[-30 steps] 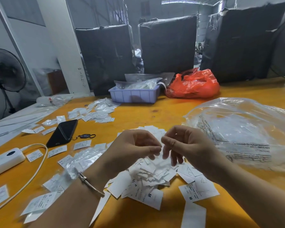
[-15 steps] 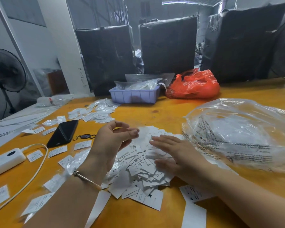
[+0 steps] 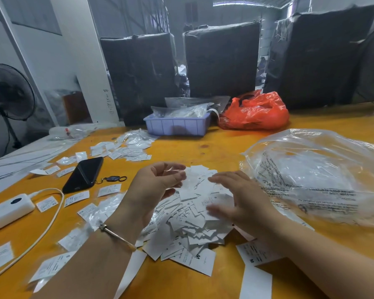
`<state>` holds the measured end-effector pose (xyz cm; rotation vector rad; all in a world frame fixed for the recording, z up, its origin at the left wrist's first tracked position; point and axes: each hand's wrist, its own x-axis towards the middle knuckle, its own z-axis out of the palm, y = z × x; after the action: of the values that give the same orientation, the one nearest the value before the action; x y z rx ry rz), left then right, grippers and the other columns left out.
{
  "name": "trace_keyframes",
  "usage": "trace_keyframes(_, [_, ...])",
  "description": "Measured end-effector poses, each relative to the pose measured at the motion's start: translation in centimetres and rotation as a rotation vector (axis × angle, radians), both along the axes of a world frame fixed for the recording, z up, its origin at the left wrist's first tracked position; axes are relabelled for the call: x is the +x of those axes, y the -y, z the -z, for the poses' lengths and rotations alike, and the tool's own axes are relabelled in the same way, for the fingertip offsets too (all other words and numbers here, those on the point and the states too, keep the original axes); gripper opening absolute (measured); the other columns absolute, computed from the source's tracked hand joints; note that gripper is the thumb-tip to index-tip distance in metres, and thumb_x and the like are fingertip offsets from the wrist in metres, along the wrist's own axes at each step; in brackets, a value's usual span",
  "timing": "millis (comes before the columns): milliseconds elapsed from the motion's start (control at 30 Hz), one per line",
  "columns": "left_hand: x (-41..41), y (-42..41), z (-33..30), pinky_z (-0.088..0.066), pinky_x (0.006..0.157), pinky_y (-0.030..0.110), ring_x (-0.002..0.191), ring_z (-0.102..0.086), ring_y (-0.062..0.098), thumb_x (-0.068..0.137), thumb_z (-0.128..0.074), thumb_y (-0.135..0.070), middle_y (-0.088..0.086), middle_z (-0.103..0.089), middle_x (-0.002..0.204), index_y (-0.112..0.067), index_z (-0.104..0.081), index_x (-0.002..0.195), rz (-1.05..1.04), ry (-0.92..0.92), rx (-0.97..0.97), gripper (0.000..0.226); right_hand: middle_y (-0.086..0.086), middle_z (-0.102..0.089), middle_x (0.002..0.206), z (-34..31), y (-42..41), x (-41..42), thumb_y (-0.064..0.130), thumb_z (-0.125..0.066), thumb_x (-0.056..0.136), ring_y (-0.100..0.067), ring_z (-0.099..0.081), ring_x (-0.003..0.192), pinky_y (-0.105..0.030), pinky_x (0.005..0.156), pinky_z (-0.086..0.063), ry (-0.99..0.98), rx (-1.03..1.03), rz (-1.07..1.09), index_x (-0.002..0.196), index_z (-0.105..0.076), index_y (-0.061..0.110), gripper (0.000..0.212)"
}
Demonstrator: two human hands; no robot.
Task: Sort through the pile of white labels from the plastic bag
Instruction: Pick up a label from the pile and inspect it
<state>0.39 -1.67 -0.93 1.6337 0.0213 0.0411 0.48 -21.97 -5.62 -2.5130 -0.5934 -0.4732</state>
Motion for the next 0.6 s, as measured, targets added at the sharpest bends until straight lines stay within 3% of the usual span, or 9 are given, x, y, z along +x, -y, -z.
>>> trace_keyframes(100, [0.01,-0.09,-0.02,-0.052,0.067,0.025,0.069,-0.070,0.010,0.080,-0.072,0.003,0.003,-0.076,0.083,-0.014,-0.073,0.098,0.023,-0.008,-0.011,0.024,0.014,-0.037,0.146,0.17,-0.02,0.33,0.060,-0.062,0.080,-0.008,-0.026,0.136,-0.035,0.112,-0.024,-0.103,-0.099,-0.004,0.133,-0.051,0.033,0.060])
trace_keyframes(300, [0.15,-0.30,-0.01,-0.061,0.066,0.031,0.077,-0.073,0.028,0.072,-0.070,0.018,0.013,-0.069,0.077,0.001,-0.069,0.101,0.064,-0.056,-0.142,0.034,0.015,-0.049,0.136,0.00,0.24,0.33,0.050,-0.070,0.079,-0.005,-0.036,0.128,-0.029,0.106,-0.029,-0.029,-0.027,0.003,0.125,-0.059,0.033,0.051])
trace_keyframes(367, [0.26,-0.27,0.13,-0.062,0.070,0.035,0.076,-0.073,0.025,0.075,-0.072,0.010,0.014,-0.072,0.081,-0.001,-0.072,0.097,0.067,-0.088,-0.083,0.025,0.015,-0.053,0.131,0.01,0.21,0.25,0.047,-0.072,0.078,-0.004,-0.039,0.124,-0.026,0.101,-0.030,-0.013,-0.023,-0.018,0.119,-0.063,0.032,0.044])
trace_keyframes(467, [0.28,-0.36,0.36,-0.059,0.071,0.029,0.070,-0.070,0.014,0.081,-0.075,-0.006,0.009,-0.075,0.080,-0.010,-0.076,0.089,0.082,-0.121,0.072,0.009,0.016,-0.054,0.128,0.02,0.07,0.15,0.046,-0.071,0.079,-0.005,-0.040,0.122,-0.026,0.101,-0.032,-0.012,-0.009,-0.016,0.116,-0.064,0.031,0.041])
trace_keyframes(533, [0.26,-0.43,0.40,-0.055,0.071,0.027,0.069,-0.069,0.010,0.082,-0.075,-0.007,0.005,-0.075,0.081,-0.013,-0.077,0.089,0.087,-0.127,0.124,0.010,0.016,-0.049,0.134,0.22,0.03,0.23,0.052,-0.065,0.082,-0.005,-0.036,0.126,-0.029,0.106,-0.030,-0.037,-0.059,0.015,0.127,-0.056,0.029,0.051])
trace_keyframes(600, [0.21,-0.47,0.36,-0.052,0.072,0.027,0.070,-0.069,0.009,0.082,-0.073,0.000,0.002,-0.075,0.082,-0.016,-0.076,0.092,0.089,-0.117,0.143,0.018,0.016,-0.048,0.135,0.37,0.13,0.39,0.056,-0.061,0.083,-0.006,-0.036,0.125,-0.028,0.104,-0.030,-0.057,-0.093,0.029,0.124,-0.058,0.030,0.049])
